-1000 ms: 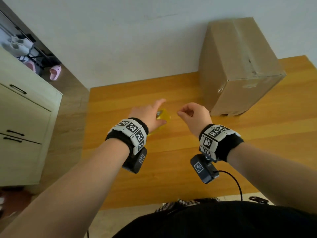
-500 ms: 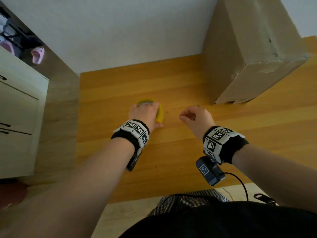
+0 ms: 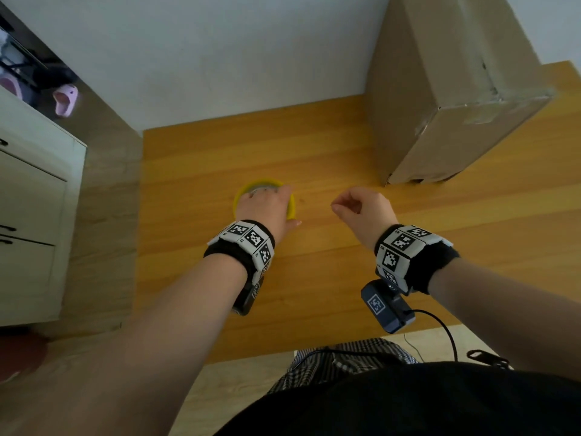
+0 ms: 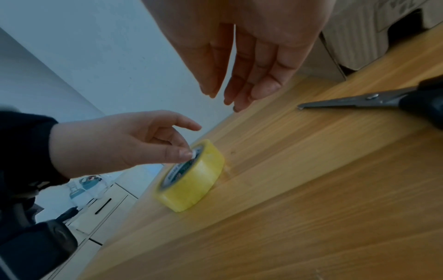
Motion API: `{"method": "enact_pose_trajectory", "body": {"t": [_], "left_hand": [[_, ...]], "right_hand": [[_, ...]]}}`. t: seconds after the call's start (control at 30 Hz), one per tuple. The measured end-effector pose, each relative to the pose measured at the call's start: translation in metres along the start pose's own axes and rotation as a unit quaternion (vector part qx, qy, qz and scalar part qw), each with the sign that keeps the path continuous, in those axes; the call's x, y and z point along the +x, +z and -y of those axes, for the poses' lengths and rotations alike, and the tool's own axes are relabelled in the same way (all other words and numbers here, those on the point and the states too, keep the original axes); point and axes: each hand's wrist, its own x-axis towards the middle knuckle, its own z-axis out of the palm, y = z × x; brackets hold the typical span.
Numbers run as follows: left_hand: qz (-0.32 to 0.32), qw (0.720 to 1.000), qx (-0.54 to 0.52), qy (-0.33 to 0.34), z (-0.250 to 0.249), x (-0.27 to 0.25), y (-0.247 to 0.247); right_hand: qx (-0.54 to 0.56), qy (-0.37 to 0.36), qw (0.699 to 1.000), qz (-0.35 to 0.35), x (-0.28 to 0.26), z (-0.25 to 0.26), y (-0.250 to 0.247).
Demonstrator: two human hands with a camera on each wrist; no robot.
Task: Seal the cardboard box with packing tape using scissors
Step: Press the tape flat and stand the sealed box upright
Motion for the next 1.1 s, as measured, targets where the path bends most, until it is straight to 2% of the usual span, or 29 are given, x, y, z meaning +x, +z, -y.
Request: {"method": "enact_pose_trajectory", "body": {"t": [0.2,0.33,0.47,0.6,0.67,0.83,1.1], "left_hand": [[-0.063,0.993,-0.084,0.045,-0.032,0.002,-0.037],[-0.089,0.979,-0.17,0.069,-0.062,0.016,-0.063],[-0.107,0.954,-0.268,0.083,-0.092,0.03,-0.085],[-0.085,0.952,-0.283,0.083,-0.114,0.042,-0.1],[-0.071,0.953,-0.286,0.076,-0.121,0.047,-0.102],[-0.083,0.937,-0.335,0.044,-0.134,0.054,-0.102],[-0.098,0.912,-0.399,0.009,-0.139,0.056,-0.106]], "right_hand": [[0.002,-0.044,0.998,-0.036,-0.008,0.008,-0.027],[-0.007,-0.094,0.99,-0.11,-0.015,0.014,-0.061],[-0.06,-0.192,0.955,-0.218,-0.016,0.01,-0.099],[-0.151,-0.25,0.904,-0.312,-0.007,0.004,-0.131],[-0.196,-0.243,0.897,-0.311,0.001,0.0,-0.143],[-0.26,-0.251,0.902,-0.234,0.018,-0.017,-0.153],[-0.232,-0.26,0.908,-0.232,0.022,-0.023,-0.153]]}}
